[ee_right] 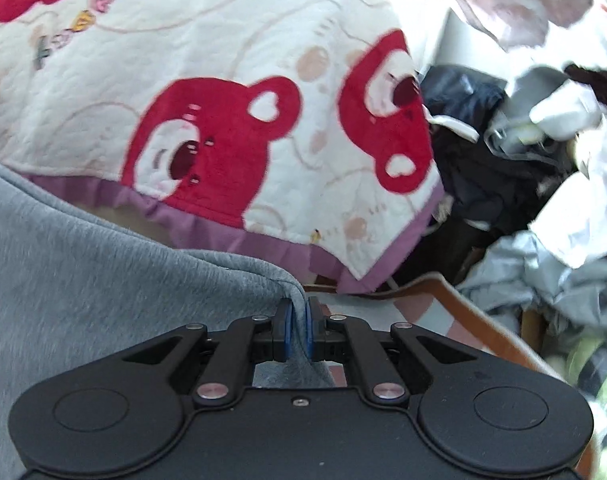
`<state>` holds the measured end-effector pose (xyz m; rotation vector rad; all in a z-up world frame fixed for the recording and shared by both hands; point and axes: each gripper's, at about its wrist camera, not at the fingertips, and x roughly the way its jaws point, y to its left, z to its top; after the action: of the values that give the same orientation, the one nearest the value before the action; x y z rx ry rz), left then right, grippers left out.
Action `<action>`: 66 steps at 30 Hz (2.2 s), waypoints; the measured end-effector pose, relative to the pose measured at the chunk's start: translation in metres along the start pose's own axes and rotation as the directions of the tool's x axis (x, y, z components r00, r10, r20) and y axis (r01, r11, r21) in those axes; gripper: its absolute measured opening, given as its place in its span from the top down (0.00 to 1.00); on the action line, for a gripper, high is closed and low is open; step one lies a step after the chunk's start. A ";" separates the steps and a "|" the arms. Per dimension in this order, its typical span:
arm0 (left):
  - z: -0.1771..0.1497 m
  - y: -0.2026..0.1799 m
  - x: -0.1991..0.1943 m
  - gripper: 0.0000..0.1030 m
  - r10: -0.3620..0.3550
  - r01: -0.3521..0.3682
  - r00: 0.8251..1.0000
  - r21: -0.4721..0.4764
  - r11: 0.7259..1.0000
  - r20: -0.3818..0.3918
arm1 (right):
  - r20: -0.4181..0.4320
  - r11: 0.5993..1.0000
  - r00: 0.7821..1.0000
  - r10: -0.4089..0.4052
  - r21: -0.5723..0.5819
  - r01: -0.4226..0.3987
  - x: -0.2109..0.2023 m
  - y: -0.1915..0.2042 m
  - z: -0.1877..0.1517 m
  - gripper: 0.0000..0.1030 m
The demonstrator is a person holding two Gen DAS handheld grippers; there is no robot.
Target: Fold clothes
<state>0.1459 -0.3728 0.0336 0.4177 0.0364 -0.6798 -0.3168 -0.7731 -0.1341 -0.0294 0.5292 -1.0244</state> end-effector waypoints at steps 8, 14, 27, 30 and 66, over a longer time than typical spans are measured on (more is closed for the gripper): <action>-0.080 -0.046 0.160 0.52 0.315 -0.297 0.940 0.136 0.945 -0.129 | -0.186 0.999 0.982 -0.025 -0.045 0.017 0.074 0.021 -0.021 0.89; -0.132 -0.022 0.179 0.52 0.139 -0.201 0.900 -0.110 0.973 -0.412 | -0.278 0.996 0.958 -0.063 -0.077 0.044 0.088 0.027 -0.026 0.54; -0.257 0.051 0.091 0.44 -0.163 -0.255 0.696 -0.453 0.854 -0.699 | -0.249 0.877 0.854 0.457 -0.038 -0.480 0.018 0.132 0.021 0.49; -0.271 0.067 0.070 0.43 -0.248 -0.308 0.695 -0.591 0.745 -0.675 | -0.266 0.719 0.704 0.658 -0.057 -0.693 -0.009 0.194 0.030 0.50; -0.266 0.054 0.033 0.84 0.088 -0.410 0.705 -0.303 0.860 -0.704 | -0.444 0.288 0.372 0.815 -0.246 -0.925 -0.102 0.397 -0.017 0.93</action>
<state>0.2326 -0.2523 -0.1962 0.1977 0.8085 -0.1886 -0.0461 -0.4753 -0.2132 -0.0308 0.8669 0.2736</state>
